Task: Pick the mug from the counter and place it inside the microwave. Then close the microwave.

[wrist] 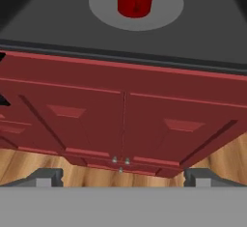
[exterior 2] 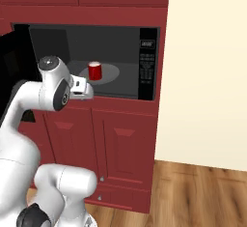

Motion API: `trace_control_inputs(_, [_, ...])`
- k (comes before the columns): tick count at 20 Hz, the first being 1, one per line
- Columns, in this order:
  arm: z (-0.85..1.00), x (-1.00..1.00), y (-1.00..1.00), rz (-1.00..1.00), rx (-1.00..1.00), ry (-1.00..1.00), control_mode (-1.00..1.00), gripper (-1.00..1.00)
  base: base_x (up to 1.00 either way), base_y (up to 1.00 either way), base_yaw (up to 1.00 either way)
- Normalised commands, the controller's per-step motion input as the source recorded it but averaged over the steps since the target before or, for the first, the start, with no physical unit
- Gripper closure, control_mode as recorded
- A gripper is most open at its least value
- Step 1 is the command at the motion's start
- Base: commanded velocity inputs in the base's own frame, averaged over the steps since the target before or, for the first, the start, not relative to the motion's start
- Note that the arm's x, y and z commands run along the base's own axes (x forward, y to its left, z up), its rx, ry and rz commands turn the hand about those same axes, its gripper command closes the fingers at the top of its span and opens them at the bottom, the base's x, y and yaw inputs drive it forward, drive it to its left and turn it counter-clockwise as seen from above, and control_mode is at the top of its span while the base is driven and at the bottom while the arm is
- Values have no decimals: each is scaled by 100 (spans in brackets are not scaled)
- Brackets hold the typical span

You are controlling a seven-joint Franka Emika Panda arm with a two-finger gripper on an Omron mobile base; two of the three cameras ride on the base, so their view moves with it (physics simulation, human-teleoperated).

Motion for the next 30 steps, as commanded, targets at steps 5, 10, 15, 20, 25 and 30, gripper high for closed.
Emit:
trace_control_inputs(5, [14, -56, 0, 0, 0, 0, -100, -100, 0, 0, 0])
trace_control_inputs(10, [25, -47, 0, 0, 0, 0, -100, -100, 0, 0, 0])
trace_control_inputs(15, [34, -61, 0, 0, 0, 0, -100, -100, 0, 0, 0])
trace_control_inputs(20, [25, -62, -1, 0, 0, 0, -100, -100, 0, 0, 0])
trace_control_inputs(25, [6, -20, -6, -2, 0, 0, -100, -100, 0, 0, 0])
trace_control_inputs(30, [27, -34, -1, -3, 0, -6, -100, -100, 0, 0, 0])
